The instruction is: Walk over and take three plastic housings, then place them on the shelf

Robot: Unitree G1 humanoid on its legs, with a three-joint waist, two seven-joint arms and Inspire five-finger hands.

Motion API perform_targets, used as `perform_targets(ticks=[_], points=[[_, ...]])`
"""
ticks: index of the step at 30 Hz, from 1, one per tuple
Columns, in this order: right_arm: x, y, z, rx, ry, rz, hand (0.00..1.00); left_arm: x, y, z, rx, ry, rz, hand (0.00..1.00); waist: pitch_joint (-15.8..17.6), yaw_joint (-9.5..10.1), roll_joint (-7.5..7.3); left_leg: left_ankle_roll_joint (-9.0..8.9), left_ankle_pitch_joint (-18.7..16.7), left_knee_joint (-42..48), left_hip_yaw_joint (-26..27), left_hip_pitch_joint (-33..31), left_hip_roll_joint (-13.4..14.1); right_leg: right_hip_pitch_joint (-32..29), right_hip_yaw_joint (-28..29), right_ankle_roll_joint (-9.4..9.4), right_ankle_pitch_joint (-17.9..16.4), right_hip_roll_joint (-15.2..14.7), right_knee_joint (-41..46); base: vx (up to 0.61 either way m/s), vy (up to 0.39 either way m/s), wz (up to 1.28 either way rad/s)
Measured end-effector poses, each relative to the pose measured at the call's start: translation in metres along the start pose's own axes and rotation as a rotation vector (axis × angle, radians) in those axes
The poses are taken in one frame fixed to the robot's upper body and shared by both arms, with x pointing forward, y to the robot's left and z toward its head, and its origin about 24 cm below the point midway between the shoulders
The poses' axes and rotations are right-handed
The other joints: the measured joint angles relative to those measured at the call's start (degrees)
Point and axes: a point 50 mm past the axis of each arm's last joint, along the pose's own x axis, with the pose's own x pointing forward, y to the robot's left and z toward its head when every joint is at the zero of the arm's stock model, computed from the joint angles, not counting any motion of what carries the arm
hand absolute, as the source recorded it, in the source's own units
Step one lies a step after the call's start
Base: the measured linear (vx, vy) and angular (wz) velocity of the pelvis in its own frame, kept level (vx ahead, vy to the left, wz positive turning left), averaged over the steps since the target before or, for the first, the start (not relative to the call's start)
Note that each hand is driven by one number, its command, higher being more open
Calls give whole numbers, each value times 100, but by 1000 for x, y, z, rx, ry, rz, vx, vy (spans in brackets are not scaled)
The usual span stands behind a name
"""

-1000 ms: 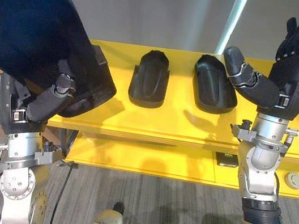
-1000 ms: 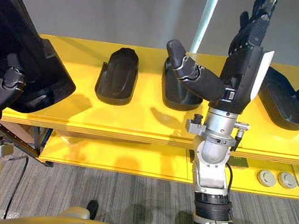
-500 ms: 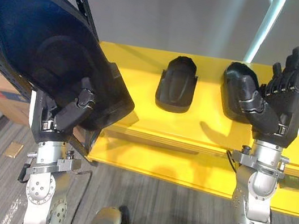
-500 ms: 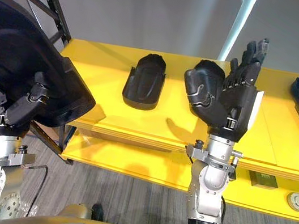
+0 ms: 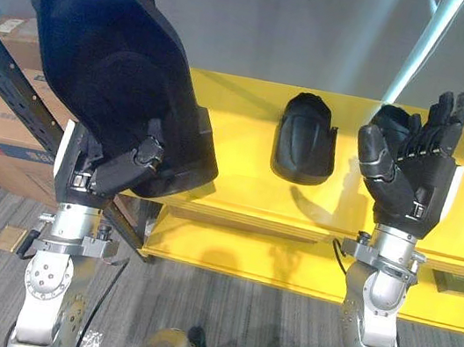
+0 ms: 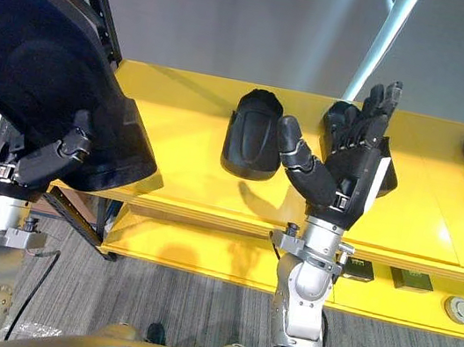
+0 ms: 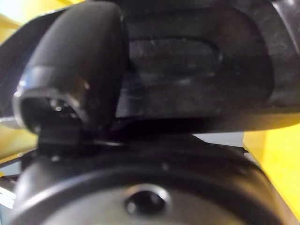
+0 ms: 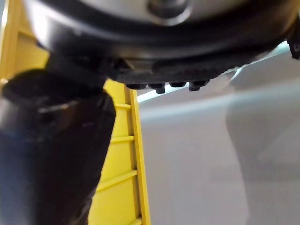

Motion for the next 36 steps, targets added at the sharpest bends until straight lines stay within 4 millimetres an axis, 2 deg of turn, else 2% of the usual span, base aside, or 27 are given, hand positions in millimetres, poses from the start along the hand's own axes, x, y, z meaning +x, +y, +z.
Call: perform_targets(ticks=[2, 7, 13, 16, 18, 19, 20, 21, 22, 23, 24, 25, 26, 27, 28, 29, 30, 31, 32, 33, 34, 35, 36], points=[[-1, -1, -2, -18, 28, 1, 100, -4, -9, -7, -58, 18, 20, 0, 10, -44, 106, -76, 8, 6, -71, -44, 56, 208, -72, 54, 213, 185, -473, 105, -74, 9], [-2, -8, -3, -32, 47, 20, 100, -5, -22, -12, -106, 37, -6, 0, 10, -17, 107, -195, 127, -276, -33, -25, 140, 407, -119, 19, 516, 454, -1202, 62, -72, -4], [-2, -8, -3, -27, 47, 31, 100, -12, -22, -19, -123, 104, 26, 0, 11, -6, 103, -245, 136, -266, 152, -1, 172, 430, -35, 8, 523, 496, -1316, 42, -31, -9], [-3, -6, -4, -9, 56, 32, 100, -22, -17, -25, -114, 155, 69, 0, 61, 35, 26, -362, 23, 445, 286, -183, 280, 562, 19, -19, 495, 453, -1350, 11, -35, -10], [-6, -4, -5, 6, 69, 43, 100, -28, -14, -30, -107, 189, 98, 0, 123, 70, -44, -438, -74, 1544, 229, -550, 508, 698, 43, -48, 468, 447, -1370, -26, -48, -4], [-7, -3, -6, 6, 77, 59, 100, -31, -12, -33, -105, 209, 112, 0, 150, 104, -19, -456, -84, 2308, 49, -840, 689, 785, 73, -70, 455, 499, -1374, -52, -34, -20], [-8, -2, -6, 7, 77, 74, 100, -35, -11, -34, -102, 224, 124, 0, 153, 147, 22, -496, -96, 2673, -75, -981, 820, 794, 126, -92, 443, 531, -1374, -53, 24, -39], [-7, -2, -6, 7, 77, 86, 100, -39, -10, -35, -101, 237, 137, 0, 159, 189, -7, -535, -139, 2840, -77, -1044, 886, 770, 207, -100, 449, 504, -1345, -32, 74, -45], [-7, -4, -5, 14, 74, 88, 100, -40, -10, -36, -102, 243, 140, 0, 145, 174, 12, -384, -267, 2954, 27, -1020, 1131, 714, 229, -119, 453, 448, -1273, 14, 118, -36], [-7, -4, -5, 32, 75, 79, 100, -40, -10, -38, -105, 247, 138, 0, 133, 106, -53, -394, -318, 2812, 36, -1012, 1385, 608, 301, -121, 452, 329, -1138, 40, 106, -17], [-7, -5, -4, 34, 74, 72, 100, -40, -10, -39, -107, 248, 139, 0, 117, 63, -72, -434, -299, 2667, -6, -1009, 1485, 521, 331, -115, 455, 236, -1074, 49, 168, -7], [-7, -9, -4, 44, 73, 54, 100, -40, -11, -39, -109, 248, 140, 0, 104, -42, -109, -557, -184, 2369, -104, -992, 1625, 371, 383, -55, 491, 28, -995, 36, 182, -3], [-8, -11, -4, 43, 74, 44, 100, -39, -12, -39, -109, 247, 137, 0, 106, -80, -112, -610, -72, 2204, -147, -943, 1646, 330, 417, 12, 532, -66, -989, 39, 277, -7], [-10, -16, -4, 39, 84, 25, 100, -39, -14, -40, -112, 249, 132, 0, 91, -114, -70, -703, 213, 1886, -150, -754, 1733, 296, 462, 132, 605, -214, -997, 36, 349, -14], [-14, -22, -4, 23, 96, 5, 100, -39, -18, -41, -125, 253, 124, 0, 45, -124, 61, -722, 608, 1599, -30, -503, 1771, 297, 506, 293, 667, -291, -999, 35, 376, -12], [-15, -25, -4, 20, 100, -3, 100, -39, -21, -42, -132, 255, 118, 0, -5, -136, 177, -689, 859, 1458, 34, -408, 1768, 297, 506, 382, 694, -303, -1001, 30, 448, 8], [-17, -28, -4, 17, 106, -27, 100, -36, -24, -42, -129, 247, 96, 0, -70, -173, 284, -973, 343, 1122, 140, -208, 1621, 295, 487, 565, 752, -405, -1008, 14, 493, 35], [-19, -27, -5, 24, 109, -50, 100, -31, -24, -40, -106, 229, 75, 0, -65, -194, 250, -1090, 68, 771, 171, -93, 1409, 292, 425, 698, 833, -555, -1034, 2, 516, 46], [-19, -26, -5, 27, 111, -57, 100, -29, -23, -39, -99, 223, 64, 0, -69, -204, 205, -1141, -31, 628, 190, -72, 1326, 280, 378, 773, 883, -624, -1064, -26, 490, 42], [-22, -21, -8, 44, 129, -56, 100, -27, -19, -38, -78, 222, 56, 0, -55, -193, 5, -1133, -27, 466, 229, -45, 1171, 284, 360, 876, 968, -777, -1143, -31, 372, 11], [-27, -12, -11, 63, 151, -37, 100, -31, -10, -37, -40, 241, 68, 0, -79, -84, -160, -1093, -4, 371, 328, 24, 1014, 281, 330, 842, 1064, -856, -1196, -23, 329, -11], [-30, 0, -13, 73, 162, 10, 100, -39, 3, -35, 5, 271, 109, 0, -104, -58, -209, -1070, 9, 254, 419, 182, 963, 345, 230, 874, 1110, -866, -1207, -7, 152, -26], [-30, 4, -13, 69, 161, 32, 100, -41, 8, -34, 18, 276, 127, 0, -119, -51, -234, -1061, 21, 199, 451, 251, 954, 375, 174, 876, 1135, -866, -1204, -3, 61, -21]])
